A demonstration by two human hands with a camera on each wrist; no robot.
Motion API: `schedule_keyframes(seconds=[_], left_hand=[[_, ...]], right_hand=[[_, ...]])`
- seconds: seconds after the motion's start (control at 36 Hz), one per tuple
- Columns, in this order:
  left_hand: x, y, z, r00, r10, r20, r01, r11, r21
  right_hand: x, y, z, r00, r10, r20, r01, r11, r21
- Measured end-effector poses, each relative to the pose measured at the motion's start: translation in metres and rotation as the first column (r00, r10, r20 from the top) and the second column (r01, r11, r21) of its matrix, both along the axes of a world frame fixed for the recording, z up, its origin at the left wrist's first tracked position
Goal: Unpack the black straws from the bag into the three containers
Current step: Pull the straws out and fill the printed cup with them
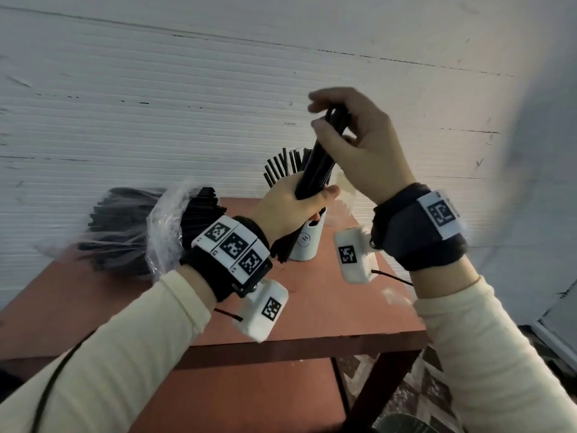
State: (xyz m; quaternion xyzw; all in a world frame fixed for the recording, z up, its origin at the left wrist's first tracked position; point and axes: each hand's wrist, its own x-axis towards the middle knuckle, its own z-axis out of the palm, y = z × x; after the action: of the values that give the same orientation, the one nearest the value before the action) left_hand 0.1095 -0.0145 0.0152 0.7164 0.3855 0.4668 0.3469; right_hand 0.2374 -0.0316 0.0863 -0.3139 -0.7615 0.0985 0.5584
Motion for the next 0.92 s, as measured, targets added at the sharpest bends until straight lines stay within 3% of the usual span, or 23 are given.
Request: schedule_keyframes(seconds=[0.08,0.19,0.47,0.64,0.72,0.83,0.92], left_hand=[[0.003,0.003,-0.02,0.994,-0.02,0.104,0.032,0.994,-0.107],[-0.002,0.004,-0.04,0.995,-0.009,0.099,0.028,0.981,-0.191],[-0.002,0.015,-0.057,0.996,0.031,0.084,-0.006,0.96,-0.279],[-0.002,0.012,-0.055,0.993,-0.001,0.117,0.032,0.962,-0.27],[-0.004,0.008,-0.053,0.991,-0.005,0.135,0.039,0.968,-0.25],[-0.006,0.001,-0.044,0.988,-0.155,0.017,0.154,0.955,-0.255],[-0.005,-0.007,-0.034,0.938,-0.322,-0.125,0.275,0.916,-0.291]], right_hand=[[0.0,0.006,-0.013,0.976,-0.043,0.213,0.058,0.996,-0.062],[0.001,0.012,-0.039,0.912,-0.05,0.407,0.095,0.991,-0.091],[-0.005,0.014,-0.045,0.923,-0.059,0.379,0.074,0.997,-0.025],[-0.002,0.006,-0.045,0.977,-0.104,0.183,0.124,0.987,-0.098],[0.005,0.003,-0.047,0.971,-0.161,0.176,0.185,0.974,-0.129],[0.009,0.0,-0.047,0.953,-0.146,0.264,0.205,0.955,-0.212],[0.008,-0.004,-0.047,0.971,0.077,0.225,0.018,0.919,-0.393]])
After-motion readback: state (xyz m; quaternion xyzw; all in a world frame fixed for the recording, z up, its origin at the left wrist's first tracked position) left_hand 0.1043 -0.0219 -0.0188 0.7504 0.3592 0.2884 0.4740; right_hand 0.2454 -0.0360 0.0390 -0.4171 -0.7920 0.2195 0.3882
